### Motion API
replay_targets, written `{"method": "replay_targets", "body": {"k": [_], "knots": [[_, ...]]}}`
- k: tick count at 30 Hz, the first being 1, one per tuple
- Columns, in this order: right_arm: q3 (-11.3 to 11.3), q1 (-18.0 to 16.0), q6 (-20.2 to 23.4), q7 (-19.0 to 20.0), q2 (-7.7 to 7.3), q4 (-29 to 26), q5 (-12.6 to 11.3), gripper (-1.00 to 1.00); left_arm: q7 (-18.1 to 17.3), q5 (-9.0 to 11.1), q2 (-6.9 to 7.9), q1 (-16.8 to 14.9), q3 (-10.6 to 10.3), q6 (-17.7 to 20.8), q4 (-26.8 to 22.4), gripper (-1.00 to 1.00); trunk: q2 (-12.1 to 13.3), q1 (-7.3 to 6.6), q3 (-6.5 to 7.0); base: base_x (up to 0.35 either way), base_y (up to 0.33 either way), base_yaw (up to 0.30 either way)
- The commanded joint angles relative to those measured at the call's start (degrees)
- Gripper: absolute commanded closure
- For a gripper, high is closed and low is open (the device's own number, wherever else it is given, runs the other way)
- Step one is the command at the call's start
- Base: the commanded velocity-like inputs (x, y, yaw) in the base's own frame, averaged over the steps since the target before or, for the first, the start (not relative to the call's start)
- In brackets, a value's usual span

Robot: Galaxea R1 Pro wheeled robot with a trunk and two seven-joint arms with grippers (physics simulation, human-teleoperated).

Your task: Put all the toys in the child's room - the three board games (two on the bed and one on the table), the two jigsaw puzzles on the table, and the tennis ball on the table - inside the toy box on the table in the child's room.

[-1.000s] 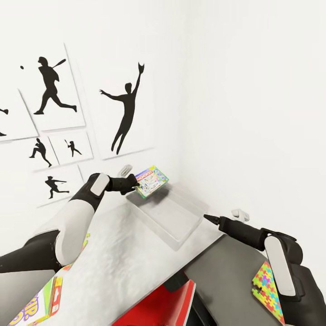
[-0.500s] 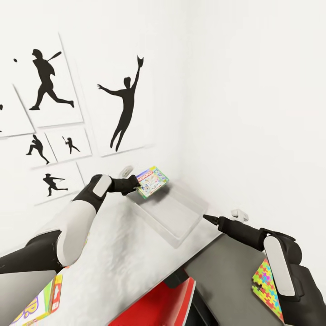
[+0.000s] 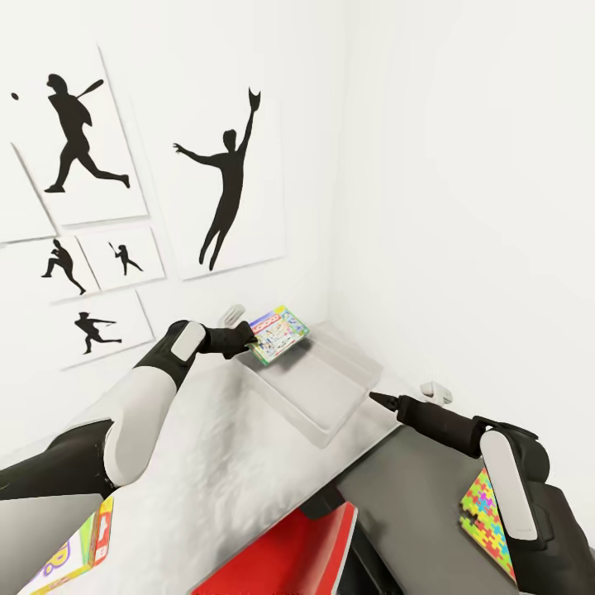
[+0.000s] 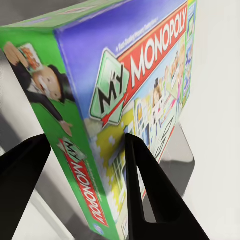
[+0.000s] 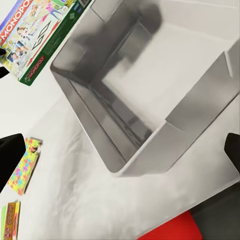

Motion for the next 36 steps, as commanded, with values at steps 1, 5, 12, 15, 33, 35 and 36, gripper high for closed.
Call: {"method": "replay_targets", "body": {"k": [1,5,12,15,33,35,36], "knots": [[-0.1,-0.1,0.2,0.6,0.0,0.0,0.5,-1.0,-0.2,-0.3,-0.06,-0.1,0.5,0.3,0.0,1.0,-0.1,0.03,-0.22,0.0,0.0,0.0],[0.0,-0.1,0.2,0.6,0.0,0.0,0.5,-1.0,-0.2,-0.4,-0.31,-0.1,0.4,0.3,0.0,1.0,-0.1,0.03,-0.6,0.0,0.0,0.0],[0.0,-0.1,0.2,0.6,0.0,0.0,0.5,-1.0,-0.2,-0.3,-0.55,-0.1,0.5,0.2,0.0,1.0,-0.1,0.03,-1.26,0.0,0.0,0.0],[0.0,-0.1,0.2,0.6,0.0,0.0,0.5,-1.0,-0.2,-0.2,-0.57,-0.1,0.5,-0.9,0.0,1.0,-0.1,0.03,-1.54,0.0,0.0,0.0],[0.0,-0.1,0.2,0.6,0.0,0.0,0.5,-1.0,-0.2,-0.5,-2.47,-0.1,0.3,-5.1,1.2,1.0,-0.1,0.03,-3.25,0.0,0.0,0.0],[0.0,-0.1,0.2,0.6,0.0,0.0,0.5,-1.0,-0.2,-0.5,-2.49,-0.1,0.3,-5.1,1.2,1.0,-0.1,0.03,-3.43,0.0,0.0,0.0],[0.0,-0.1,0.2,0.6,0.0,0.0,0.5,-1.0,-0.2,-0.5,-2.5,-0.1,0.2,-5.1,1.2,1.0,-0.1,0.03,-3.53,0.0,0.0,0.0]]}}
